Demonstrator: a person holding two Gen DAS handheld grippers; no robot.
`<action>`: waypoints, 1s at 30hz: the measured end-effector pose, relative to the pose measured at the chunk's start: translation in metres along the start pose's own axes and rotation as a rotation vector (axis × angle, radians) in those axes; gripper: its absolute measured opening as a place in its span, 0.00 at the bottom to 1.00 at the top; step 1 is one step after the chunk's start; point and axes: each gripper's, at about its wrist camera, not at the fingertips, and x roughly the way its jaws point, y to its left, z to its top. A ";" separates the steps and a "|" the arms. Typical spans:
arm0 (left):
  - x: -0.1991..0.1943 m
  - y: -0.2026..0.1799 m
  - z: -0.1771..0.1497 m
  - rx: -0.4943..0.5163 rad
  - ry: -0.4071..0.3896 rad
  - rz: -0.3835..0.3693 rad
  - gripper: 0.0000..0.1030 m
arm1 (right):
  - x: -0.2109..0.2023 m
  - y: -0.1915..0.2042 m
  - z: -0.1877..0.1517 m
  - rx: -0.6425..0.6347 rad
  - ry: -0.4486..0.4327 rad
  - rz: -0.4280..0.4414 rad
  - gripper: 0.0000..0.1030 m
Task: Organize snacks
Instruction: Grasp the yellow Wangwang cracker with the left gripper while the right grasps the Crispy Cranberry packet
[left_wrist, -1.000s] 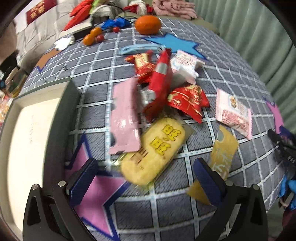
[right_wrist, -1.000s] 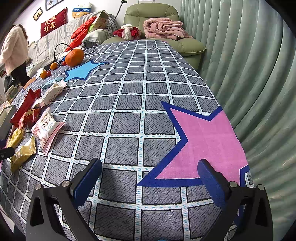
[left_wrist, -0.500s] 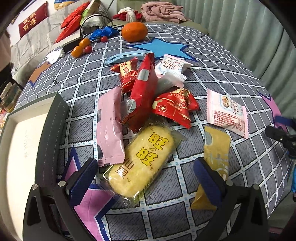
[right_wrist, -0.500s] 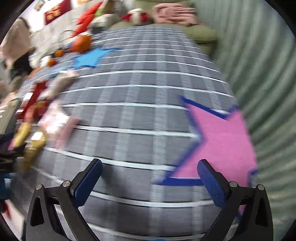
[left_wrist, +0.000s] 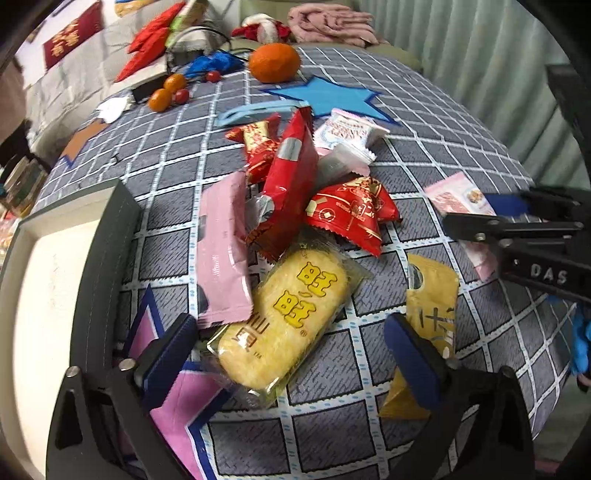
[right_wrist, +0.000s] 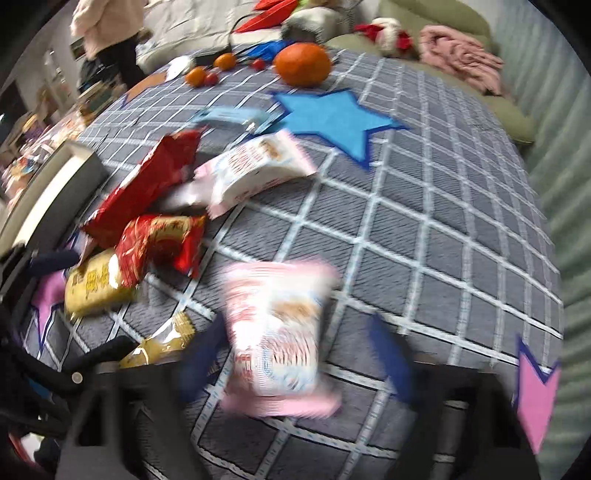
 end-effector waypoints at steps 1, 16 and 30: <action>-0.002 -0.001 -0.003 -0.011 -0.010 0.005 0.89 | -0.002 -0.004 -0.004 0.026 -0.001 0.000 0.42; -0.025 -0.002 -0.028 -0.018 0.000 0.023 0.79 | -0.044 -0.031 -0.080 0.222 0.004 -0.030 0.92; 0.001 -0.015 -0.002 0.015 0.015 -0.010 1.00 | -0.027 -0.029 -0.076 0.227 -0.010 -0.118 1.00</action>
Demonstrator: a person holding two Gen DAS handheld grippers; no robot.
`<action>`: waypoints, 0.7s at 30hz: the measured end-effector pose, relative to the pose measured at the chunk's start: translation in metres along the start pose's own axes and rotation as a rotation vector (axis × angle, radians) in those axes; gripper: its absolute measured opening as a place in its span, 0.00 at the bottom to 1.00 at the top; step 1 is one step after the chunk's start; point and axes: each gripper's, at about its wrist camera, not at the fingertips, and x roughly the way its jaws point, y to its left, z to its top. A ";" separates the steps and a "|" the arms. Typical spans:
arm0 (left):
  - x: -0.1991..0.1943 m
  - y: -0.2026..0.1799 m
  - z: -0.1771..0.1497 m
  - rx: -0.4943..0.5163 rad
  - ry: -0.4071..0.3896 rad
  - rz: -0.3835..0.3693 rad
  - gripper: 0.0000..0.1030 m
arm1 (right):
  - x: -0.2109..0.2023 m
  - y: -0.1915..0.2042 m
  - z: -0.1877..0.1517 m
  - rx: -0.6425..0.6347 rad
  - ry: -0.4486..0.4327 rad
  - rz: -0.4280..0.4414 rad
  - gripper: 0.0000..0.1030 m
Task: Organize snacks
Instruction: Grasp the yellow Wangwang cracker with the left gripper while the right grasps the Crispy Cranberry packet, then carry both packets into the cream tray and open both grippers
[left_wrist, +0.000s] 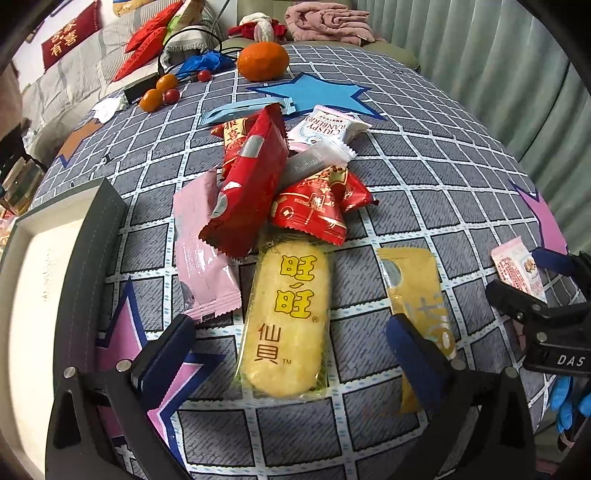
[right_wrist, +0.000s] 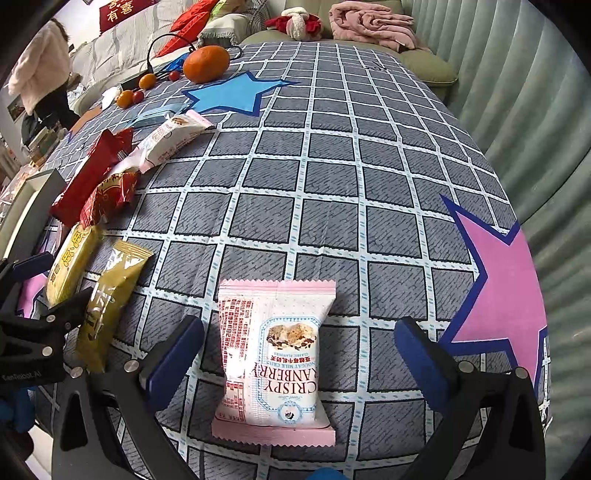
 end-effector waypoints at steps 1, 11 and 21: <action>0.000 0.000 0.000 0.000 -0.003 0.000 1.00 | 0.000 0.000 -0.001 -0.003 -0.004 0.001 1.00; -0.006 -0.003 0.004 0.023 0.023 -0.014 0.72 | -0.001 0.008 0.000 -0.031 0.017 0.008 0.90; -0.039 0.011 -0.011 -0.015 -0.026 -0.111 0.38 | -0.020 0.010 -0.006 0.031 0.009 0.180 0.45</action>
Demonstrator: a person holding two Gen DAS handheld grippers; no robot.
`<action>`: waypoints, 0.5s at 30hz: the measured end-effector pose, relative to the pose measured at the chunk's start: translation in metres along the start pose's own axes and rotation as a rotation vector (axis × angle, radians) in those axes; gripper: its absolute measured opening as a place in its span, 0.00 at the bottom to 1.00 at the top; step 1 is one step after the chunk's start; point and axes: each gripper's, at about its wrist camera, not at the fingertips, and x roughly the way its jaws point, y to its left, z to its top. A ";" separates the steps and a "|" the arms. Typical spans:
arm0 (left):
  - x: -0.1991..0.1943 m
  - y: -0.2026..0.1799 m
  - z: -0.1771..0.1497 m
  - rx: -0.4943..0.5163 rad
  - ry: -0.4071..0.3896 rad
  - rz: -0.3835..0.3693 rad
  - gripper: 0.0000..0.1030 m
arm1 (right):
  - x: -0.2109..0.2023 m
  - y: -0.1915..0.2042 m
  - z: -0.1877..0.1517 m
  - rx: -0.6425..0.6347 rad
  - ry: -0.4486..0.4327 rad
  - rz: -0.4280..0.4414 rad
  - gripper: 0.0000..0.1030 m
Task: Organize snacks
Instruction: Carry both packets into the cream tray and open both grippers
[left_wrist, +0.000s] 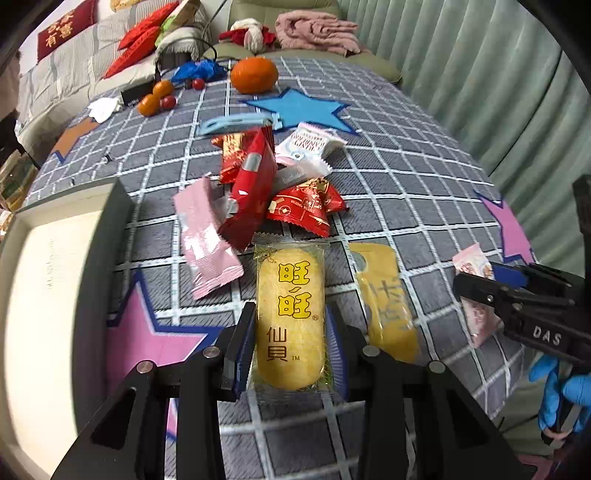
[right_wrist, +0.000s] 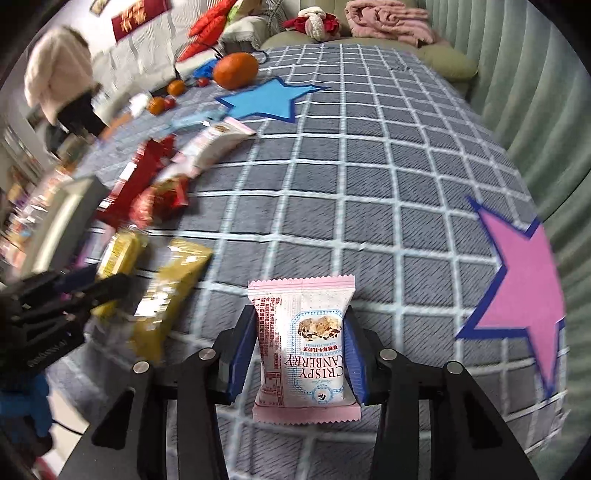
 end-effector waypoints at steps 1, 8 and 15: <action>-0.005 0.001 -0.002 0.000 -0.007 -0.003 0.38 | -0.002 0.002 0.000 -0.002 -0.001 0.006 0.45; -0.046 0.016 -0.001 -0.032 -0.081 -0.013 0.38 | -0.017 0.026 0.010 -0.023 -0.022 0.061 0.45; -0.084 0.045 0.001 -0.058 -0.175 0.037 0.38 | -0.030 0.067 0.025 -0.081 -0.045 0.115 0.45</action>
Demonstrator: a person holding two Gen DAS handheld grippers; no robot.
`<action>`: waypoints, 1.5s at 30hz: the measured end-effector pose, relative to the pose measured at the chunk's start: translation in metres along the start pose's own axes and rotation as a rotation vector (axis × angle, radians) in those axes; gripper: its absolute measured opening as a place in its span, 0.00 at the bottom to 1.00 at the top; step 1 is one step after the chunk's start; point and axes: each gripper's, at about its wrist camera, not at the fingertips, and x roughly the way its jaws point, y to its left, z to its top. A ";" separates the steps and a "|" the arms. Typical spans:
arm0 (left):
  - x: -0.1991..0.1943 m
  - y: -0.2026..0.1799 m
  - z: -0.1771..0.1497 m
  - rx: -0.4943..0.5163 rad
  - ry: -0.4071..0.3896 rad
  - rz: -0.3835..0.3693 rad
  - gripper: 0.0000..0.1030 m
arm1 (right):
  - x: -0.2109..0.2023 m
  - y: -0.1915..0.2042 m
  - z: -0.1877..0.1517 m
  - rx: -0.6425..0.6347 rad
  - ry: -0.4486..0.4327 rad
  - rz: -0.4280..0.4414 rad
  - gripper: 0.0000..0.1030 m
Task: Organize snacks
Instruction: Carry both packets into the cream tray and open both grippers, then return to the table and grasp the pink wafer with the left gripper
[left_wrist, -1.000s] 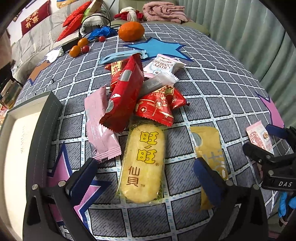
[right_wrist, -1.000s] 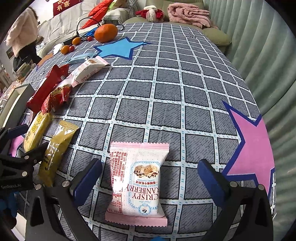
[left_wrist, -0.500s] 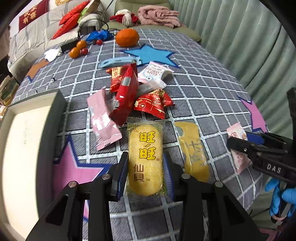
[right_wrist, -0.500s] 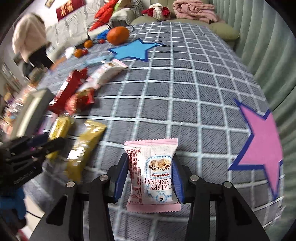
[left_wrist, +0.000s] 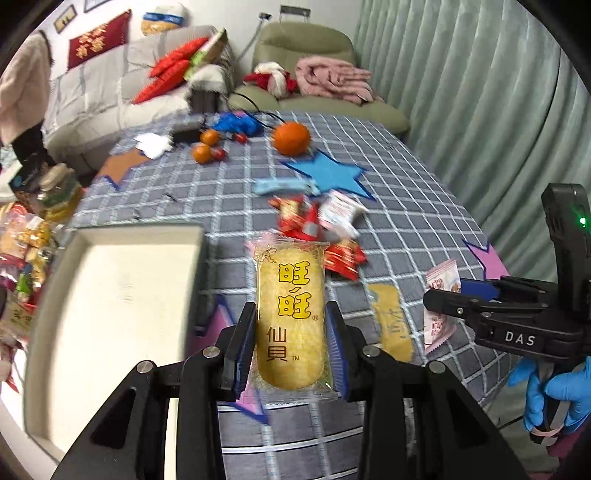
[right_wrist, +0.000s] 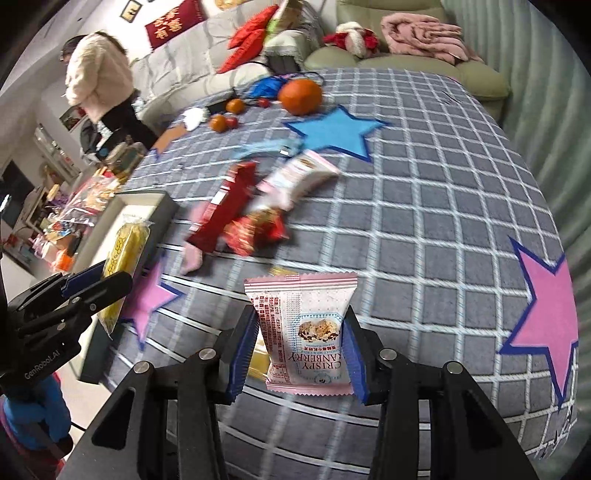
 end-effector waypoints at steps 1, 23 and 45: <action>-0.004 0.005 0.000 -0.004 -0.009 0.007 0.38 | 0.000 0.007 0.003 -0.011 -0.001 0.007 0.45; -0.013 0.169 -0.039 -0.295 0.006 0.173 0.38 | 0.073 0.208 0.058 -0.302 0.080 0.173 0.45; -0.004 0.186 -0.044 -0.349 0.025 0.157 0.81 | 0.094 0.196 0.069 -0.210 0.101 0.106 1.00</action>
